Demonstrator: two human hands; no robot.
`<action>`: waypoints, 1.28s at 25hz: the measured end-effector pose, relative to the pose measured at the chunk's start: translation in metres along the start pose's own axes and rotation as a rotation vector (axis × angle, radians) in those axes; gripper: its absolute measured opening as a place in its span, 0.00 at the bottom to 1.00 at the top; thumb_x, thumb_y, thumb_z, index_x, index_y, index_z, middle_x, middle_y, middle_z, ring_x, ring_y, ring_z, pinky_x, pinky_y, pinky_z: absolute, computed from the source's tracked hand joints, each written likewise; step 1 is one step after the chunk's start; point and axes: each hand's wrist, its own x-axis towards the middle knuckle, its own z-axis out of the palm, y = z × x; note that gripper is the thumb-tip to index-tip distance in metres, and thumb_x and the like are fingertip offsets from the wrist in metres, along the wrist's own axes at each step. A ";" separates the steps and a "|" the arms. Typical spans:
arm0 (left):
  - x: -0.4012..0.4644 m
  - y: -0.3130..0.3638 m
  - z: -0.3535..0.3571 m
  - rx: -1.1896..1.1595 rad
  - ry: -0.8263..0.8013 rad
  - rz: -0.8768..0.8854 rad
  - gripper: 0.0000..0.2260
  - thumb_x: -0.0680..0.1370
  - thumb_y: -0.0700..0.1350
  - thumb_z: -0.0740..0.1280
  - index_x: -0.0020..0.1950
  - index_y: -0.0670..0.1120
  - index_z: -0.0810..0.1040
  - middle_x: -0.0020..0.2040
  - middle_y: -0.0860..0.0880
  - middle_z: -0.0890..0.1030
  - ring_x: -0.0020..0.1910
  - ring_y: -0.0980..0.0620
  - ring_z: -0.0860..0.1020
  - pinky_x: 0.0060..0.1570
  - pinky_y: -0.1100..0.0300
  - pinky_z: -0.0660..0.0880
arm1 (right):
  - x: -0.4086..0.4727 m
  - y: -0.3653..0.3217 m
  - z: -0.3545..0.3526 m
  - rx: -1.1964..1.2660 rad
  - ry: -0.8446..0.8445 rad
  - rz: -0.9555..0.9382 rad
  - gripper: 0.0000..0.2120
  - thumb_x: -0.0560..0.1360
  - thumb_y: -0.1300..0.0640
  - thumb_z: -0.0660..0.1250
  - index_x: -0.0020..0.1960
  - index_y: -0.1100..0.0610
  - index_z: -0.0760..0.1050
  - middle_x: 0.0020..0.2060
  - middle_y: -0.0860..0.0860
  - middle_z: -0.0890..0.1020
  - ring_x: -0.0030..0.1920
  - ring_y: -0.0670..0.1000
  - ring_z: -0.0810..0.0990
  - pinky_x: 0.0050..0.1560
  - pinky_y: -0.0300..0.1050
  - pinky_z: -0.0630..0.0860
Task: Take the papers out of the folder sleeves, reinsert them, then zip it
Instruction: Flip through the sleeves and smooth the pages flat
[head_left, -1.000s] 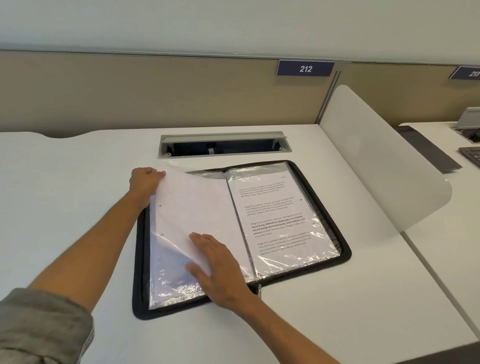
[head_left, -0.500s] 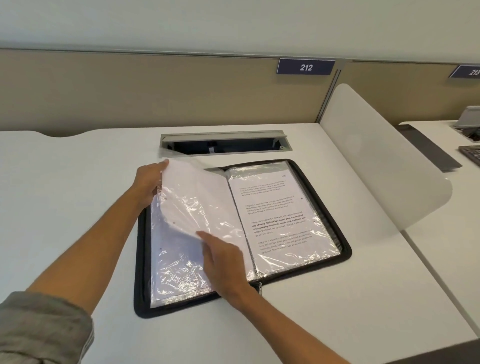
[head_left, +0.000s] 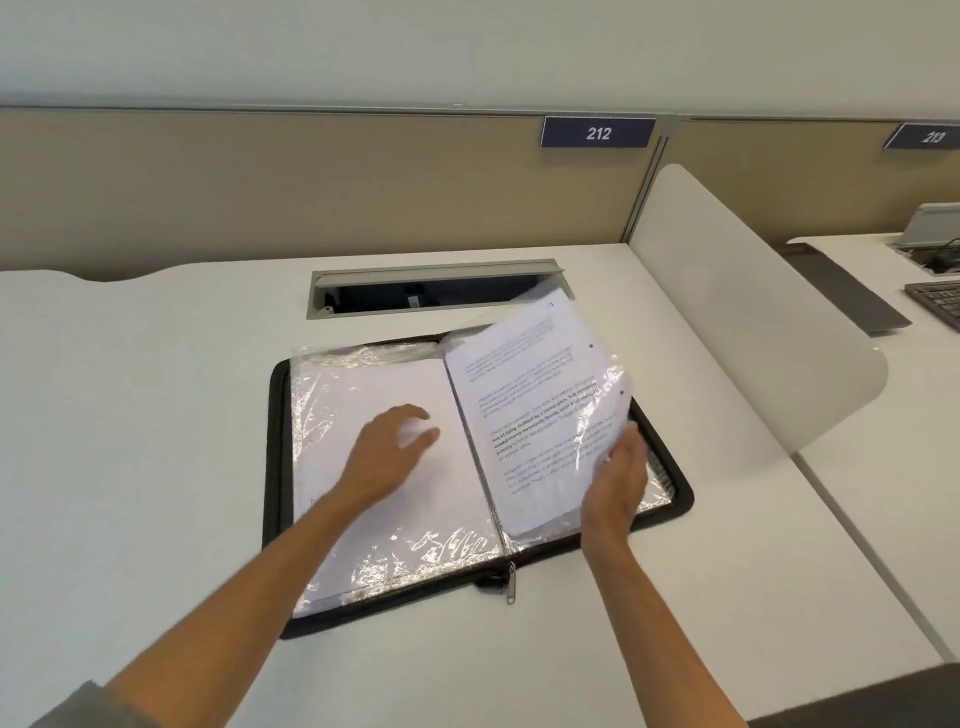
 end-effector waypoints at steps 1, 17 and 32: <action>-0.007 0.001 0.012 0.065 -0.028 0.052 0.17 0.76 0.60 0.65 0.60 0.53 0.76 0.63 0.53 0.77 0.63 0.52 0.73 0.67 0.52 0.66 | 0.003 0.002 -0.007 -0.071 0.034 -0.063 0.24 0.81 0.39 0.54 0.70 0.51 0.68 0.63 0.48 0.78 0.62 0.47 0.76 0.67 0.54 0.72; -0.037 -0.006 0.075 0.686 -0.088 0.141 0.38 0.73 0.74 0.38 0.80 0.57 0.48 0.80 0.51 0.43 0.78 0.51 0.37 0.74 0.43 0.37 | 0.057 0.067 -0.069 -1.380 -0.354 -0.556 0.36 0.77 0.30 0.43 0.80 0.46 0.50 0.79 0.44 0.50 0.79 0.46 0.44 0.77 0.53 0.42; -0.062 -0.077 -0.016 0.754 0.263 -0.028 0.35 0.75 0.69 0.49 0.70 0.46 0.71 0.73 0.44 0.67 0.74 0.43 0.61 0.72 0.41 0.55 | -0.049 0.071 0.030 -0.967 -0.722 -1.005 0.21 0.79 0.45 0.61 0.66 0.55 0.73 0.63 0.51 0.77 0.65 0.50 0.73 0.70 0.55 0.66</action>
